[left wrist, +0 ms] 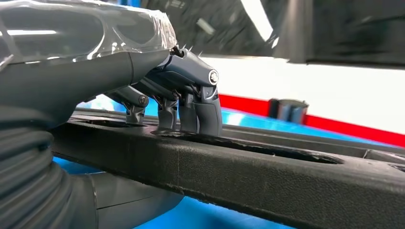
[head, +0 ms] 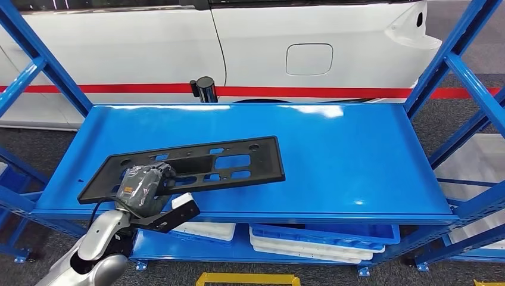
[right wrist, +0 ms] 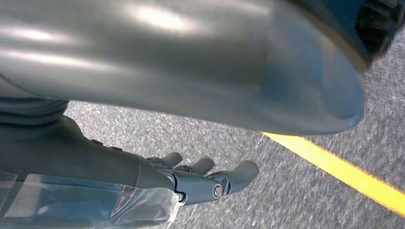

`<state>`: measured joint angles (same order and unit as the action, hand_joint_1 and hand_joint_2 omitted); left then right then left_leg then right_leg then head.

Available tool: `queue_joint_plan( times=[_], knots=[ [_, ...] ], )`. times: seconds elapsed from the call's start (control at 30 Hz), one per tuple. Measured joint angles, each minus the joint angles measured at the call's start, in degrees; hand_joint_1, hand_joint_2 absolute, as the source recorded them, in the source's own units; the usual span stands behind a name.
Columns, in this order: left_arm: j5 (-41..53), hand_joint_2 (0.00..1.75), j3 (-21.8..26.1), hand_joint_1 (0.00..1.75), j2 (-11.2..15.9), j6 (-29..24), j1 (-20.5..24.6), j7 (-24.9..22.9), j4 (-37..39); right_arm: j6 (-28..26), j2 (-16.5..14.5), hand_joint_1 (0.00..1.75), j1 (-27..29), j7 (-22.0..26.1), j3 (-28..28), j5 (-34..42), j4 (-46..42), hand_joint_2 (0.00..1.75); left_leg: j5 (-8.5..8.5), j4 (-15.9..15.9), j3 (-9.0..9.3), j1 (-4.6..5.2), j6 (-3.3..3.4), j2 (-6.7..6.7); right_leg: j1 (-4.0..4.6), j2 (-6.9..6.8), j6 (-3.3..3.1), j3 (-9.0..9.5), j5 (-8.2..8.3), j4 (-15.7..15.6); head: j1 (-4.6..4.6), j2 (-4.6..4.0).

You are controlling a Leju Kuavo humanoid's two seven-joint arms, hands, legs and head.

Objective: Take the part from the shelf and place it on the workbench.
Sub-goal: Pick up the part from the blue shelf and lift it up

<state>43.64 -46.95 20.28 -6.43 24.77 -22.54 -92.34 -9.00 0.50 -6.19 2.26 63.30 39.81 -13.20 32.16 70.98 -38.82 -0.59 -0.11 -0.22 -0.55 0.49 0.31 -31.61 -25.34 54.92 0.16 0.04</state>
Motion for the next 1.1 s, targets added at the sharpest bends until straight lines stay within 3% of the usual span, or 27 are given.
queue_joint_plan(
  times=[0.03,0.07,0.13,0.2,0.23,0.37,0.43,0.5,0.53,0.57,0.6,0.63,0.7,0.73,0.77,0.9,0.97,1.03,1.1],
  knots=[
    [2.0,1.75,-0.4,1.75,-0.1,1.6,0.4,-0.4,-1.3,0.0,0.0,0.0,0.0,0.0,0.0,0.1,0.0,0.0,-0.04,1.4,-0.73,-0.1,-0.12,0.0,-0.02,0.01,0.0,0.01,-0.02,0.0,-0.01,0.0],
    [4.3,1.75,-0.9,1.75,-0.2,3.7,1.0,-1.0,-2.7,0.0,0.0,0.0,0.0,0.1,0.0,0.3,0.0,0.0,-1.22,0.2,-0.32,-0.22,-0.19,0.01,-0.04,0.03,0.02,0.04,-0.04,0.0,-0.01,0.0],
    [8.6,1.75,-2.1,1.75,-0.5,8.0,3.3,-2.4,-5.8,0.0,-0.1,0.0,0.0,0.5,0.0,0.6,0.0,0.0,-5.25,-7.3,3.02,-0.46,-0.24,0.01,-0.06,0.06,0.23,0.12,-0.14,0.1,-0.01,0.0],
    [11.0,1.75,-3.5,1.75,-0.9,10.8,5.9,-3.0,-9.0,0.0,-0.1,0.0,-0.1,0.9,0.0,0.9,0.0,0.0,-7.63,-14.1,6.03,-0.42,0.07,-0.06,0.21,0.07,0.71,-0.03,-0.3,0.2,0.02,0.0],
    [11.7,1.75,-4.2,1.75,-1.0,11.6,6.9,-3.0,-10.4,0.0,-0.1,0.0,-0.1,1.0,0.0,1.1,0.0,0.0,-7.85,-15.4,6.57,-0.33,0.37,-0.11,0.33,0.08,0.97,-0.17,-0.31,0.3,0.08,0.0],
    [13.0,1.75,-6.8,1.75,-1.6,13.0,9.0,-2.6,-15.1,0.0,-0.1,0.0,0.0,1.0,0.0,1.5,0.0,0.0,-8.02,-15.9,6.65,-0.08,1.8,-0.12,0.11,0.11,1.9,-0.45,-0.68,0.7,0.23,0.0],
    [13.3,1.75,-7.8,1.75,-2.1,12.5,9.6,-1.8,-17.0,0.0,-0.1,0.0,0.0,0.9,0.0,1.7,0.0,0.0,-8.08,-16.0,6.81,-0.15,2.37,-0.07,-0.01,0.03,2.29,-1.94,-2.99,4.3,0.29,0.0],
    [13.1,1.75,-9.0,1.75,-2.8,10.2,9.9,-0.3,-19.2,0.0,-0.1,0.0,0.0,0.9,0.0,1.7,0.0,0.0,-7.97,-16.0,6.9,-0.07,2.79,-0.05,-0.05,-0.02,2.55,-5.48,-6.69,12.0,0.35,0.0],
    [12.5,1.75,-9.5,1.75,-3.1,8.5,9.9,0.5,-20.2,0.0,-0.2,0.0,0.1,0.9,0.0,1.7,0.0,0.0,-7.91,-16.0,6.94,-0.01,2.9,-0.05,-0.07,-0.02,2.61,-7.21,-7.91,15.5,0.36,0.0],
    [11.8,1.75,-10.0,1.75,-3.4,6.8,9.8,1.2,-21.2,0.0,-0.2,0.0,0.1,0.9,0.0,1.7,0.0,0.0,-7.86,-16.0,7.0,0.03,2.96,-0.06,-0.07,-0.02,2.63,-8.16,-8.1,17.3,0.37,0.0],
    [10.7,1.75,-10.3,1.75,-3.7,5.2,9.7,1.8,-22.0,0.1,-0.3,0.0,0.1,0.9,0.0,1.7,0.0,0.0,-7.8,-16.0,7.09,0.04,3.0,-0.09,-0.09,-0.02,2.62,-7.99,-7.12,16.7,0.37,0.0],
    [9.1,1.75,-10.6,1.75,-3.9,3.5,9.6,2.5,-22.7,0.1,-0.3,0.0,0.1,1.0,0.0,1.7,0.0,0.0,-7.74,-16.0,7.23,0.04,3.0,-0.13,-0.11,-0.02,2.57,-6.76,-5.28,14.0,0.38,0.0],
    [3.3,1.75,-10.8,1.75,-4.1,-0.5,9.3,4.5,-23.8,0.0,-0.3,0.0,0.1,1.2,0.0,1.6,0.0,0.0,-7.53,-15.9,7.46,0.17,2.77,-0.21,-0.09,-0.01,2.32,-2.87,-1.49,5.9,0.39,0.0],
    [-0.6,1.75,-10.6,1.75,-4.2,-2.9,9.0,6.0,-24.2,0.0,-0.4,0.0,0.0,1.4,0.0,1.5,0.0,0.0,-7.45,-15.9,7.44,0.31,2.55,-0.23,-0.02,0.0,2.14,-1.53,-0.54,3.0,0.38,0.0],
    [-4.5,1.75,-10.3,1.75,-4.3,-5.1,8.6,7.4,-24.6,-0.1,-0.4,0.0,0.0,1.6,0.0,1.4,0.0,0.0,-7.39,-15.9,7.38,0.43,2.32,-0.23,0.05,0.03,1.97,-0.85,-0.23,1.4,0.37,0.0],
    [-14.1,1.75,-8.8,1.75,-4.4,-10.0,7.7,11.9,-25.8,-0.2,-0.6,0.0,0.1,2.0,0.0,1.2,0.0,0.0,-6.49,-14.8,6.8,0.31,1.19,-0.14,0.01,0.12,0.98,-0.8,-0.09,0.6,0.29,0.0],
    [-21.3,1.75,-8.0,1.75,-4.4,-12.2,6.9,15.6,-26.5,-0.4,-0.6,0.0,0.1,2.1,0.0,1.1,0.0,0.0,-3.48,-9.5,4.43,0.09,0.55,-0.1,-0.19,0.08,0.42,-0.74,0.05,0.5,0.17,0.0],
    [-30.1,1.75,-7.0,1.75,-4.4,-14.2,5.9,19.7,-27.2,-0.5,-0.6,0.0,0.1,2.1,0.0,1.0,0.0,0.0,-0.18,-1.6,0.8,-0.02,0.09,-0.08,-0.18,0.07,0.13,-0.74,0.03,0.5,-0.06,0.0],
    [-38.5,1.75,-6.0,1.75,-4.4,-15.2,5.0,22.8,-27.9,-0.5,-0.7,0.0,0.2,2.1,0.0,1.0,0.0,0.0,0.16,1.7,-0.92,-0.09,-0.1,-0.08,-0.17,0.07,0.12,-0.7,0.01,0.5,-0.25,0.0]
  ],
)
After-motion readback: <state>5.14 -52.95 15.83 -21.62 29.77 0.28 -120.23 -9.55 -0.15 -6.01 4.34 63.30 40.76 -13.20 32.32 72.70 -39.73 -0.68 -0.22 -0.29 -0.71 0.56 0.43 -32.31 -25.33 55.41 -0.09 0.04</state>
